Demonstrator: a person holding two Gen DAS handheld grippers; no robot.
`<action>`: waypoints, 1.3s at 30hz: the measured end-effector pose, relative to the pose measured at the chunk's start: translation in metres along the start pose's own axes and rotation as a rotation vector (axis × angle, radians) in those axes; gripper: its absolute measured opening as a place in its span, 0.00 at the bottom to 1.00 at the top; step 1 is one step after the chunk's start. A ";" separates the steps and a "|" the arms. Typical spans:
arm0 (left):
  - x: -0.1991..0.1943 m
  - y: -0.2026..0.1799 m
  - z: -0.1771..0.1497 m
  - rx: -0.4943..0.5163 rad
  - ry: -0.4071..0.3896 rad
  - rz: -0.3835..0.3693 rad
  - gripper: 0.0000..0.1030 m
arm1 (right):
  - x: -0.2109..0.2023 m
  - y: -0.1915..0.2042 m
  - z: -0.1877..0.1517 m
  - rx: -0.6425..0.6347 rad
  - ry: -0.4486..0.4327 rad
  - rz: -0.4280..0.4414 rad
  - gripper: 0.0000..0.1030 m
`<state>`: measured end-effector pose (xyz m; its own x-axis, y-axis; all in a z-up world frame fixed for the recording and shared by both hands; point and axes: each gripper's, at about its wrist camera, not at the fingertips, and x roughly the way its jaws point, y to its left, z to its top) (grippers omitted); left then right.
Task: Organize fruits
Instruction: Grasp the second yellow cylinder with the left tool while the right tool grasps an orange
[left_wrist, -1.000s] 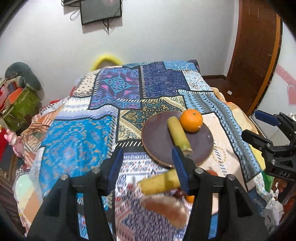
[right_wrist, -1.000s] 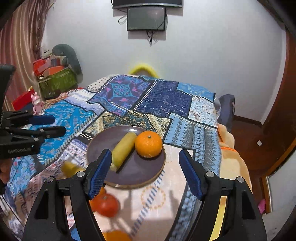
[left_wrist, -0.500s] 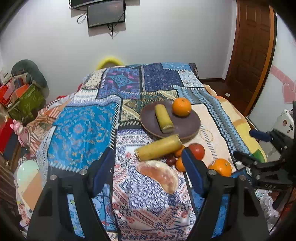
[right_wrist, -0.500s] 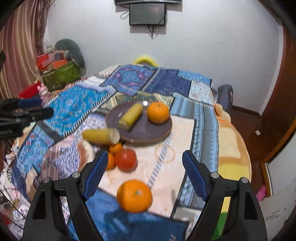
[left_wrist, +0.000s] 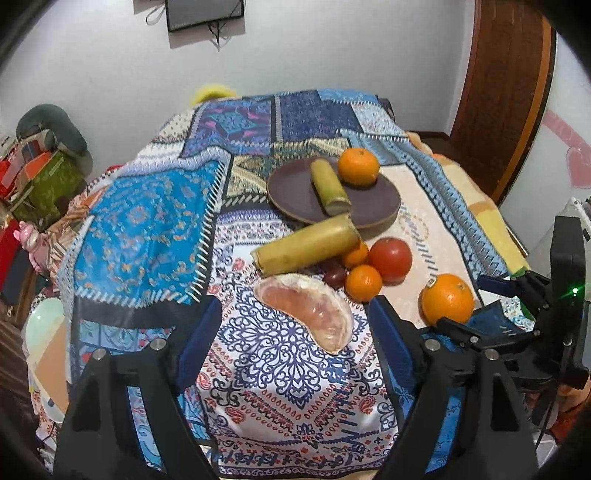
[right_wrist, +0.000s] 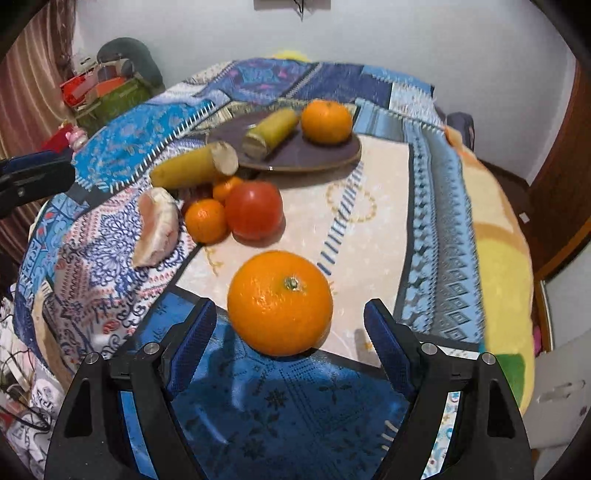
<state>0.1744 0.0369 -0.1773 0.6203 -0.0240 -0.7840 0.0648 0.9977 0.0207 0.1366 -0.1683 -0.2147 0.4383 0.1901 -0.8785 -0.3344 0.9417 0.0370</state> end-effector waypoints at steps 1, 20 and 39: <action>0.005 0.000 0.000 0.000 0.010 0.001 0.79 | 0.004 -0.001 0.000 -0.001 0.006 -0.003 0.78; 0.095 -0.011 0.033 0.091 0.120 0.039 0.79 | 0.000 -0.029 0.029 0.057 -0.068 0.091 0.60; 0.127 -0.016 0.058 0.139 0.044 0.031 0.62 | 0.016 -0.043 0.048 0.080 -0.071 0.124 0.60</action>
<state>0.2974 0.0144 -0.2415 0.5892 0.0121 -0.8079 0.1560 0.9794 0.1285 0.1980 -0.1925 -0.2079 0.4564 0.3225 -0.8293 -0.3236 0.9283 0.1829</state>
